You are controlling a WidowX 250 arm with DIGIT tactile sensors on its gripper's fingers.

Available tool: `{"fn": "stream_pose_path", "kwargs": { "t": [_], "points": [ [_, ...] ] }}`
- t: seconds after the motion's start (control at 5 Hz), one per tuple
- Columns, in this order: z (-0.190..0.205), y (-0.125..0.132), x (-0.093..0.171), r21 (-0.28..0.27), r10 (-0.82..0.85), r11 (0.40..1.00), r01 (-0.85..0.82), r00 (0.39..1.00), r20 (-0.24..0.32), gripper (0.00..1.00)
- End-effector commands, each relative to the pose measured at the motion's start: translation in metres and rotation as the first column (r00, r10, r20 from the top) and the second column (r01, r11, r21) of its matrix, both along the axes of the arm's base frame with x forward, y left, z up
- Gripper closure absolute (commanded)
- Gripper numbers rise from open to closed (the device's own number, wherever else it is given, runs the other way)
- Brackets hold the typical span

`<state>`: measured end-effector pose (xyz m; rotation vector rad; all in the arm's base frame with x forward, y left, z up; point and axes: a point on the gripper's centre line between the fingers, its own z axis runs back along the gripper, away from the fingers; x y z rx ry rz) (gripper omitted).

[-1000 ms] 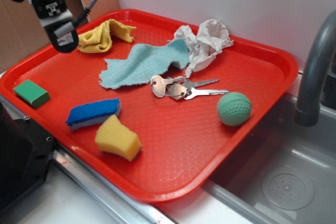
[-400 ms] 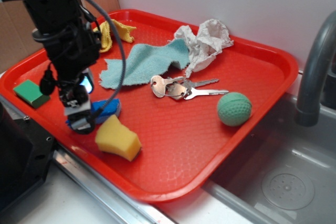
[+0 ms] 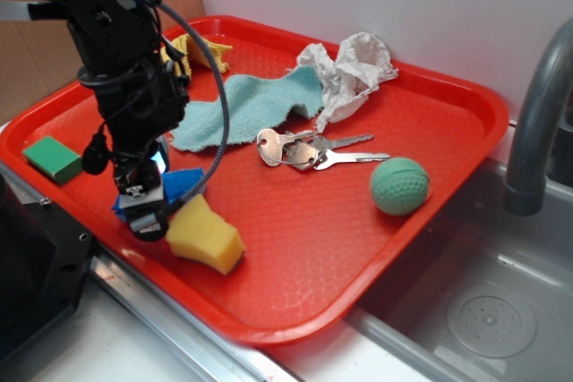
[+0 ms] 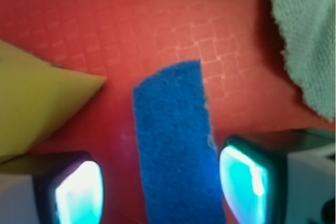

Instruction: Grab the blue sponge.

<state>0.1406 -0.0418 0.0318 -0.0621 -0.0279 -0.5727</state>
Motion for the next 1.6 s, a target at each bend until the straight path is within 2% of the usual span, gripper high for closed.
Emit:
{"fn": "stream_pose_path", "kwargs": {
  "t": [0.0, 0.2, 0.4, 0.6, 0.8, 1.0, 1.2, 1.4],
  "points": [
    [-0.025, 0.001, -0.003, 0.029, -0.009, 1.0, 0.011, 0.997, -0.077, 1.0],
    [-0.027, 0.002, -0.003, 0.045, -0.004, 0.999, 0.009, 0.996, -0.094, 1.0],
    [-0.001, 0.002, 0.002, 0.068, 0.034, 0.997, -0.029, 0.997, -0.069, 1.0],
    [0.049, 0.013, -0.023, 0.043, 0.228, 0.973, -0.228, 0.974, -0.001, 1.0],
    [0.099, 0.045, -0.036, 0.031, 0.439, 0.898, -0.439, 0.898, 0.005, 1.0],
    [0.149, 0.043, 0.011, 0.032, 0.512, 0.858, -0.513, 0.859, 0.017, 1.0],
    [0.201, 0.044, 0.042, 0.01, 0.534, 0.845, -0.534, 0.845, 0.039, 1.0],
    [0.205, 0.035, 0.063, 0.067, 0.52, 0.85, -0.522, 0.853, 0.046, 1.0]
  ]
}}
